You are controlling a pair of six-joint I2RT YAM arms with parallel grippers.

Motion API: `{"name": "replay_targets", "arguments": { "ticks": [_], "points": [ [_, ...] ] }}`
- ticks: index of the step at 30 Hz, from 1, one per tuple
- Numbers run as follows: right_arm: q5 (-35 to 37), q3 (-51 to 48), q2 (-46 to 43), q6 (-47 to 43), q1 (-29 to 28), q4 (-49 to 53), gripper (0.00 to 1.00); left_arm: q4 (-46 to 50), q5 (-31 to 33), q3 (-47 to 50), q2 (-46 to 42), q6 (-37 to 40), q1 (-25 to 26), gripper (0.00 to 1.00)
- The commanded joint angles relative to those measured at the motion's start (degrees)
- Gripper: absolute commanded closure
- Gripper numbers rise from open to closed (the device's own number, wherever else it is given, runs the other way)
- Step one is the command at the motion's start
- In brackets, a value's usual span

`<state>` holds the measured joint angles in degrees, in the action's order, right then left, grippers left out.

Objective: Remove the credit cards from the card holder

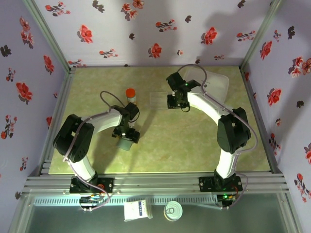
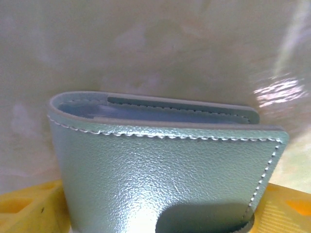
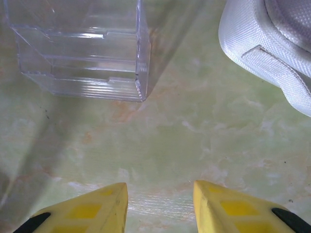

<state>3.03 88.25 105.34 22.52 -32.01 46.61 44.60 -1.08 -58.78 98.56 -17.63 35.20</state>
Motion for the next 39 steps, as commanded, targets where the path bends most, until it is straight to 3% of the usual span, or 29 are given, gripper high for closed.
{"name": "replay_targets", "arguments": {
  "ticks": [1, 11, 18, 23, 29, 39],
  "points": [
    [1.3, -1.6, -1.6, -0.8, -0.3, 0.2, 0.59, -1.2, -3.5, -3.1, -0.4, -3.5, 1.2, 0.18],
    [1.3, -6.4, -5.2, -1.5, 1.6, -1.6, 0.59, -7.6, -4.9, -12.8, 7.6, -14.8, 6.2, 0.20],
    [0.1, -10.7, -7.8, -1.9, 4.3, -2.7, 0.59, -9.1, -3.1, -20.5, 14.0, -19.5, 6.5, 0.19],
    [-0.2, -12.0, -8.2, -2.5, 5.5, -2.6, 0.59, -9.1, -6.1, -24.3, 17.6, -20.4, 6.5, 0.16],
    [-1.8, -11.1, -8.2, -2.7, 6.2, -1.7, 0.59, -12.0, -10.7, -21.3, 15.0, -22.8, 6.5, 0.11],
    [-4.9, -10.4, -8.4, -0.6, 5.4, -2.4, 0.59, -18.9, -14.6, -15.3, 9.4, -25.1, 6.3, 0.13]
  ]
}}
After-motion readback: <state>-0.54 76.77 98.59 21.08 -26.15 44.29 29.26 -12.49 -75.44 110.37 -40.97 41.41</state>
